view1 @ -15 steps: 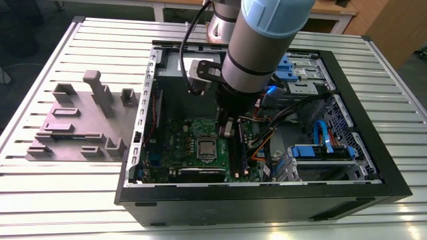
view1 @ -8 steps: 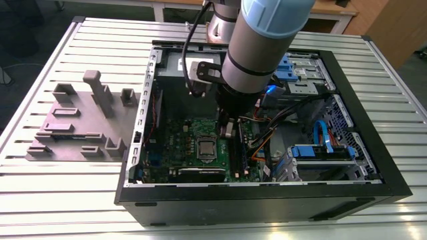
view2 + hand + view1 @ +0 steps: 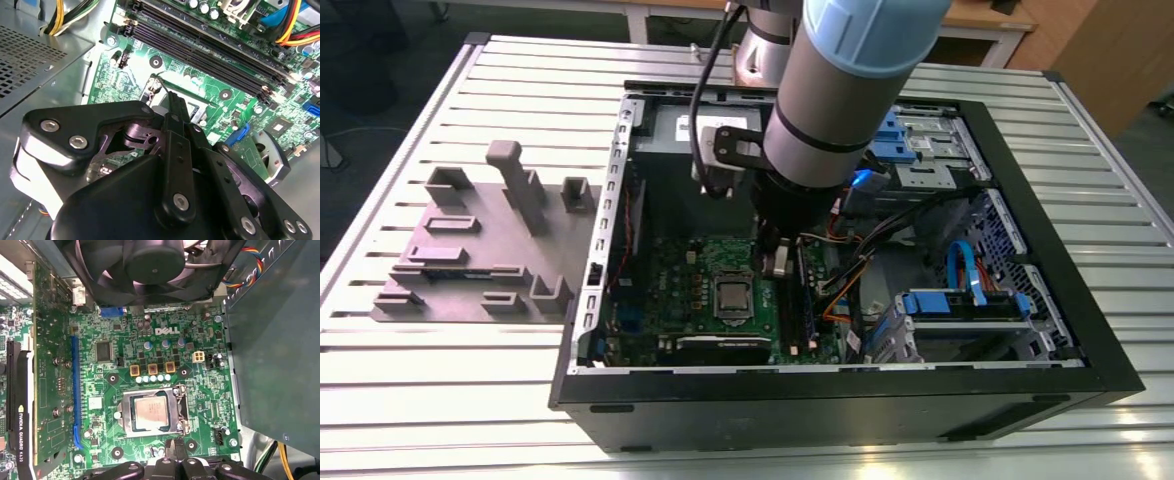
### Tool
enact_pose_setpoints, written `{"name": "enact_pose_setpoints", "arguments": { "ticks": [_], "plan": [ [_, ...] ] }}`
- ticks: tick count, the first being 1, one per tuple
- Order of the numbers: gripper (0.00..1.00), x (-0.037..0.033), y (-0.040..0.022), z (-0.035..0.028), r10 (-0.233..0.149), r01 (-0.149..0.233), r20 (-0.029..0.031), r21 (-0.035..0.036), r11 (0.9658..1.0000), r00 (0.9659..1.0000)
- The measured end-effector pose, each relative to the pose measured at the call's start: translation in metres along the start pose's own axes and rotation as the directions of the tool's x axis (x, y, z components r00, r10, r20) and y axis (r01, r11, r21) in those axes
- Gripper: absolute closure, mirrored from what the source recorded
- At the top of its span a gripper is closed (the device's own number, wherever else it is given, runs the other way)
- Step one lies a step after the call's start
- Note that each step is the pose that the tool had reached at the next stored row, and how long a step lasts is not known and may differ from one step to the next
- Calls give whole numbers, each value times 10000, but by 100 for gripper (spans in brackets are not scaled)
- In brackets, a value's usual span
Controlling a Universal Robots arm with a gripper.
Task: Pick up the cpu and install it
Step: 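Install the first cpu locking lever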
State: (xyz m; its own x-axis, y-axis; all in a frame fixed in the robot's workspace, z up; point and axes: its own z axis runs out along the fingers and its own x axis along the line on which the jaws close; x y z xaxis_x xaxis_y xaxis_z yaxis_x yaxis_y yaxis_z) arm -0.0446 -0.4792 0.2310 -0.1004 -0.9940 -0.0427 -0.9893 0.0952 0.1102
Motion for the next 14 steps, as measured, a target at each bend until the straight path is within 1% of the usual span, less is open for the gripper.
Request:
{"name": "enact_pose_setpoints", "arguments": {
  "ticks": [3,8,10,12,14],
  "plan": [
    [89,-1,-13,8,-33,33,0,-1,10000,10000],
    [89,0,-13,10,-156,156,-19,-6,9999,9999],
    [89,2,-14,10,-169,169,-57,-4,9999,9998],
    [89,2,-15,11,-177,177,-141,3,9998,9997],
    [89,2,-14,12,-201,201,-208,6,9998,9996]
  ]
}}
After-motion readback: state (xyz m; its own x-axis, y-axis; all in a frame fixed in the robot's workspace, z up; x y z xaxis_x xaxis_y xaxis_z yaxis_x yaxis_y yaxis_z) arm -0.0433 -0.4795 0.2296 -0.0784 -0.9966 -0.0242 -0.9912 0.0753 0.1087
